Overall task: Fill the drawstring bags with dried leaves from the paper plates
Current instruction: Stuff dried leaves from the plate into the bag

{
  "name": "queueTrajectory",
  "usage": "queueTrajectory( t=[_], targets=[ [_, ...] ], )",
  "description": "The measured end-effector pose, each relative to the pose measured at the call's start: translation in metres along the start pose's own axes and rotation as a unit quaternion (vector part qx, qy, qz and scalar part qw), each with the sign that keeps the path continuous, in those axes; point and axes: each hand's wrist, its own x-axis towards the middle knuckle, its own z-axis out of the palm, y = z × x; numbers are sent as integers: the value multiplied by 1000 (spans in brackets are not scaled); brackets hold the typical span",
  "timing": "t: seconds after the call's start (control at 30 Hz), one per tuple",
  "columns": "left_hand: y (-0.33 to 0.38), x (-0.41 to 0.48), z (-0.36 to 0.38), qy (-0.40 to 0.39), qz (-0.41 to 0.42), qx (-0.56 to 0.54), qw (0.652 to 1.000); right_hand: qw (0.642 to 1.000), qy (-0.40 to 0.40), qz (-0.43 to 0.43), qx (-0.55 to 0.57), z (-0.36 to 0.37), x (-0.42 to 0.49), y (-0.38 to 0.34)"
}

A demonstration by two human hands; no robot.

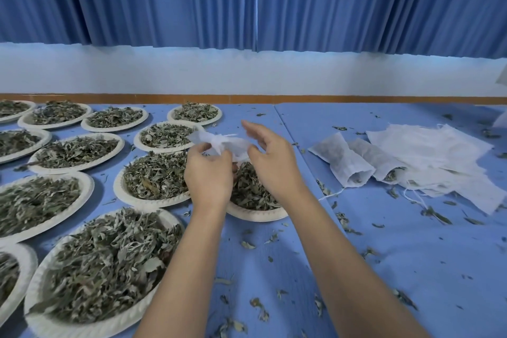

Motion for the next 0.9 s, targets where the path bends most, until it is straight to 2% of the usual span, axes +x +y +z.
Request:
queueTrajectory(
  t=[0.1,0.17,0.23,0.33,0.4,0.47,0.53,0.6,0.73,0.83,0.9],
  targets=[
    [-3,-2,1,-59,-67,-116,989,999,-16,25,13,-3,3,4],
    [-4,1,0,-72,-62,-190,977,999,-3,37,-18,-3,3,6],
    [-5,3,-2,-76,-38,-210,974,994,32,22,-103,-2,1,7],
    [-5,0,-1,-86,0,-130,988,986,58,-7,-157,-1,3,7],
    [-7,-2,-2,-53,71,40,995,983,65,-26,-170,1,3,4],
    [-11,-3,-6,7,129,224,966,980,87,-30,-174,2,2,3],
    [-11,-2,-9,47,147,315,937,978,104,-28,-178,3,1,3],
    [-12,-1,-11,55,173,323,929,976,105,-29,-188,4,1,3],
    [-17,1,-12,22,280,285,917,970,101,-36,-219,6,-1,2],
    [-19,2,-9,12,281,184,942,972,101,-18,-212,3,-1,0],
    [-18,2,-7,38,246,134,959,988,79,28,-127,-4,0,-1]
  ],
)
